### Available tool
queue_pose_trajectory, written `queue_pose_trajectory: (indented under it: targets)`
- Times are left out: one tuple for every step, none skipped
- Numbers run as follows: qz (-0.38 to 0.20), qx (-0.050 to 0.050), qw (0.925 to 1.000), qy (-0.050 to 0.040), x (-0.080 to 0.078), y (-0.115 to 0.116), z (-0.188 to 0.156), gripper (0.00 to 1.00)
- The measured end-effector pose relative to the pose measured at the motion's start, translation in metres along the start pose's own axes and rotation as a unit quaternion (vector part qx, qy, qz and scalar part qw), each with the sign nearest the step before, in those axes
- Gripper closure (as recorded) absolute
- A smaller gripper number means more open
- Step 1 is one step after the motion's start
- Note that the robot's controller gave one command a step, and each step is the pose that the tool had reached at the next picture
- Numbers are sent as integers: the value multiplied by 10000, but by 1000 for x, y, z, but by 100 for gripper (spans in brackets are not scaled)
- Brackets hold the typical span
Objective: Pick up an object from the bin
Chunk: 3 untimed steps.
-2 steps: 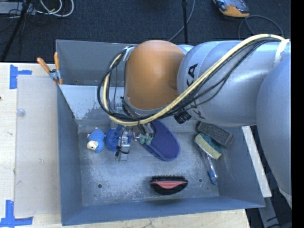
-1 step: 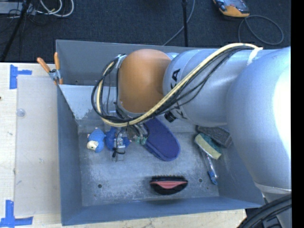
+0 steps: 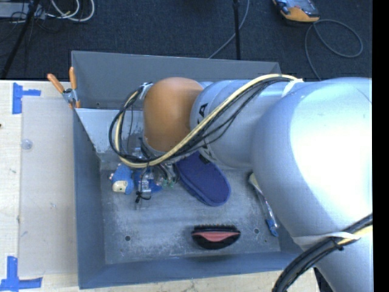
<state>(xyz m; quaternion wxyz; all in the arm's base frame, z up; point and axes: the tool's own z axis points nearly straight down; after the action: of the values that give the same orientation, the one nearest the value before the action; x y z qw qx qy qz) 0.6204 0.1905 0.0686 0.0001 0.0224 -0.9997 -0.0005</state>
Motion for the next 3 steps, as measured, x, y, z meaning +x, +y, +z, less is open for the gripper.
queue_pose_trajectory:
  targets:
    - [-865,1,9963,3,0,-3,-1,0]
    - [3,-2,10000,6,0,0,0,0]
    - [-853,-3,9964,3,-1,-2,-1,100]
